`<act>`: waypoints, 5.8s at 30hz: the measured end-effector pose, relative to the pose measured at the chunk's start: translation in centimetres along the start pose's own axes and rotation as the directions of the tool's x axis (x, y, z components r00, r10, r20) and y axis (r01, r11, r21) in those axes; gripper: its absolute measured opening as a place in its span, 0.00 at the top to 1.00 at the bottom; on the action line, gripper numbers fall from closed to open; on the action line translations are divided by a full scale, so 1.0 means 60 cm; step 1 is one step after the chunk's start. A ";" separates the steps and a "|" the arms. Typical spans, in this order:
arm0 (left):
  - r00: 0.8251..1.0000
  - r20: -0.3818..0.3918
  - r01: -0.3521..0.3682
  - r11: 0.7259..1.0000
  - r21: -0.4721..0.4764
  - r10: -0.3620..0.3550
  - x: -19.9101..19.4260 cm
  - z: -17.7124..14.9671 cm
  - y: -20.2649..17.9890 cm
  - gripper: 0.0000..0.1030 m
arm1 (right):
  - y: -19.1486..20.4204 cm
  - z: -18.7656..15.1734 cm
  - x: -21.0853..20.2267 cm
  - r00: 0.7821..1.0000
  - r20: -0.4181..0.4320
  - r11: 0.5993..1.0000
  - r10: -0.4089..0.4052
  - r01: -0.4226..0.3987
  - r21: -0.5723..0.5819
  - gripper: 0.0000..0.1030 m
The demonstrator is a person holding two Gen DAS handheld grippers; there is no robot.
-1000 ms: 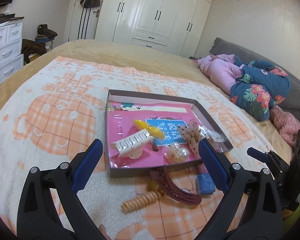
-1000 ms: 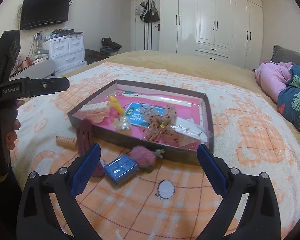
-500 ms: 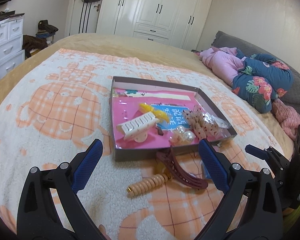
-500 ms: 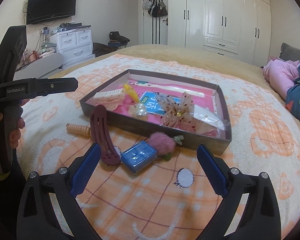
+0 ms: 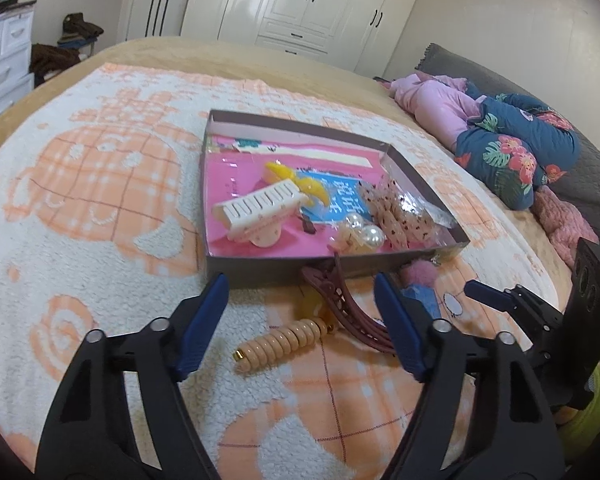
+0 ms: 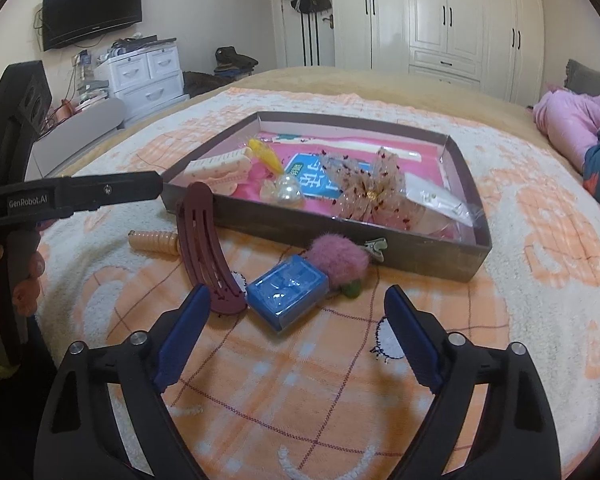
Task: Organize jewelry
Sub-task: 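Grasp the maroon claw clip with left gripper while right grasps the blue box, then release the maroon clip in the tray while right gripper drops the blue box there, then grasp the beige spiral hair tie with left gripper while right grasps the pink pompom clip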
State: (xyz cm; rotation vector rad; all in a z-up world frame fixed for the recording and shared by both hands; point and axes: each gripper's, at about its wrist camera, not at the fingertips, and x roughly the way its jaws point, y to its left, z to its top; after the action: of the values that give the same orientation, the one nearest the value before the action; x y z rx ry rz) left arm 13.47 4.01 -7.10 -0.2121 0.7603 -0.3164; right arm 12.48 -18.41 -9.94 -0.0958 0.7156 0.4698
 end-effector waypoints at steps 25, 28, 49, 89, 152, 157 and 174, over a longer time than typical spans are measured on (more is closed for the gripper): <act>0.986 -0.110 0.116 0.991 -0.067 -0.123 0.074 -0.002 -0.002 0.70 | -0.011 -0.002 0.053 0.997 -0.059 0.992 0.048 -0.040 0.118 0.40; 0.986 -0.116 0.113 0.992 -0.056 -0.119 0.079 -0.003 -0.007 0.80 | -0.013 -0.002 0.053 0.997 -0.058 0.994 0.049 -0.042 0.105 0.49; 0.990 -0.055 0.132 0.990 0.059 -0.128 0.041 0.003 -0.076 0.92 | -0.049 -0.031 -0.014 0.999 -0.030 0.996 -0.016 0.019 0.093 0.51; 0.985 0.096 0.133 0.986 0.098 -0.142 0.062 0.127 -0.122 0.92 | -0.150 0.069 -0.049 0.973 0.117 0.975 -0.197 0.182 0.130 0.50; 0.992 0.125 0.003 0.997 0.079 -0.013 0.038 0.096 -0.059 0.38 | -0.130 0.069 -0.025 0.987 0.105 0.985 -0.125 0.111 0.132 0.24; 0.994 0.106 -0.021 0.996 0.081 0.013 0.022 0.072 -0.047 0.38 | -0.112 0.061 -0.025 0.990 0.095 0.989 -0.108 0.097 0.116 0.24; 0.995 0.060 -0.078 0.994 0.077 0.074 -0.006 0.025 -0.014 0.34 | -0.045 0.049 -0.009 0.998 0.057 0.999 -0.036 0.035 0.032 0.22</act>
State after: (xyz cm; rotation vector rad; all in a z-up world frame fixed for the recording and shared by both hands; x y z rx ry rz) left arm 14.14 3.48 -5.57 -0.1165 0.6962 -0.2666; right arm 15.12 -20.28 -7.56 -0.0659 0.6636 0.4259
